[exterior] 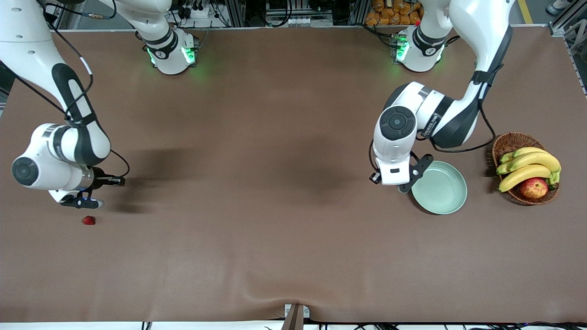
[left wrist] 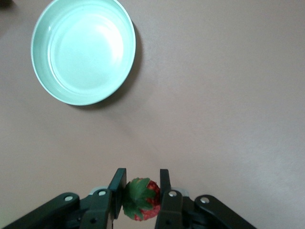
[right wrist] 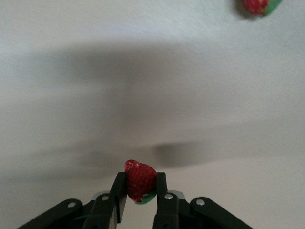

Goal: Collect all strawberries into plate
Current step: 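Carry the strawberry over the plate while the right gripper carries another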

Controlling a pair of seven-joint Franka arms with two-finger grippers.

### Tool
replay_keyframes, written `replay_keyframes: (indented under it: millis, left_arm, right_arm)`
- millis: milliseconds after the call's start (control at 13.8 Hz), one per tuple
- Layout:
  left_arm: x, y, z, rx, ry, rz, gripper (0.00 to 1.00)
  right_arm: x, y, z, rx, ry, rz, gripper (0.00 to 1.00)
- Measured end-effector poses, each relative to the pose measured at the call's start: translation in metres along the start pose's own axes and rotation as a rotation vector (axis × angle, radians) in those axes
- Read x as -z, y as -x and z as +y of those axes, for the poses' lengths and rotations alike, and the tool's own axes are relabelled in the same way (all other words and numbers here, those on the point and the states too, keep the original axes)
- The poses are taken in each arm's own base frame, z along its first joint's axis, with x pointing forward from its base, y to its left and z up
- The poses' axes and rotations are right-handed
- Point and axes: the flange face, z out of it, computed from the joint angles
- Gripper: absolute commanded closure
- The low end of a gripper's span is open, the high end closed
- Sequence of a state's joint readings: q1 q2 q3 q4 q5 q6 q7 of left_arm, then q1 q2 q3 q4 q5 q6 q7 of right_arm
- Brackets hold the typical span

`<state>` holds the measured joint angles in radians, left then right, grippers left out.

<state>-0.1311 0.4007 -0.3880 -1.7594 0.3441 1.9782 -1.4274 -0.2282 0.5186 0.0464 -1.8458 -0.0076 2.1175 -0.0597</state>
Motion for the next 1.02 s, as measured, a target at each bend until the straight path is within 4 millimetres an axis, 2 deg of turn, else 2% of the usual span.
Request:
replay_keyframes:
  millis: [218,363,581,726,1017]
  left_arm:
    - [0.008,-0.020,-0.017,-0.099,-0.033,-0.001,1.00]
    - [0.001,-0.045,-0.034,-0.156,-0.053,-0.012,1.00]
    - [-0.019,-0.079,-0.062,-0.263,-0.084,-0.045,1.00]
    - [-0.032,-0.093,-0.076,-0.336,-0.098,-0.067,1.00]
    - [-0.081,-0.113,-0.106,-0.431,-0.045,-0.084,1.00]
  right_arm:
    - [0.045,-0.012,-0.043,-0.040,-0.056,0.006,1.00]
    - [0.061,-0.017,-0.084,-0.092,-0.083,0.028,1.00]
    - [0.073,-0.016,-0.147,-0.186,-0.178,0.028,1.00]
    - [0.077,-0.013,-0.188,-0.275,-0.273,0.001,1.00]
    - [0.077,-0.002,-0.270,-0.427,-0.390,-0.071,1.00]
